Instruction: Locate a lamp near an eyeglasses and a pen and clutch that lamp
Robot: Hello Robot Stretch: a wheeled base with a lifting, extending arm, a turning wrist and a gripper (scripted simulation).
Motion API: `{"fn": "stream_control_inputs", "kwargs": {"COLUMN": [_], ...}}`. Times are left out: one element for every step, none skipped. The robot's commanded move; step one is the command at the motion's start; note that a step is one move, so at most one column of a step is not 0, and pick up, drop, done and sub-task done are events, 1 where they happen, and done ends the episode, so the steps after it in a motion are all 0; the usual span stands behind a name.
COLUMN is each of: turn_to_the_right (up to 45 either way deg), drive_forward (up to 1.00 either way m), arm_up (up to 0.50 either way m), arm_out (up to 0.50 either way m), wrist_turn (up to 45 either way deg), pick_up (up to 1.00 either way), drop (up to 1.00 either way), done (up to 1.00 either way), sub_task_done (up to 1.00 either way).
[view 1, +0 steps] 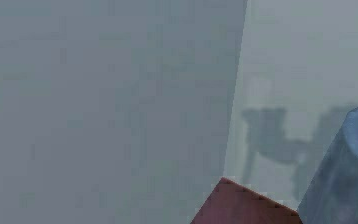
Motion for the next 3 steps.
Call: {"fn": "stream_control_inputs", "kwargs": {"turn_to_the_right": [0.0,0.0,0.0], "drive_forward": [0.00,0.00,0.00], "arm_up": [0.00,0.00,0.00], "arm_out": [0.00,0.00,0.00], "wrist_turn": [45.0,45.0,45.0], "pick_up": [0.00,0.00,0.00], "drop": [0.00,0.00,0.00], "done": [0.00,0.00,0.00], "sub_task_done": [0.00,0.00,0.00]}}
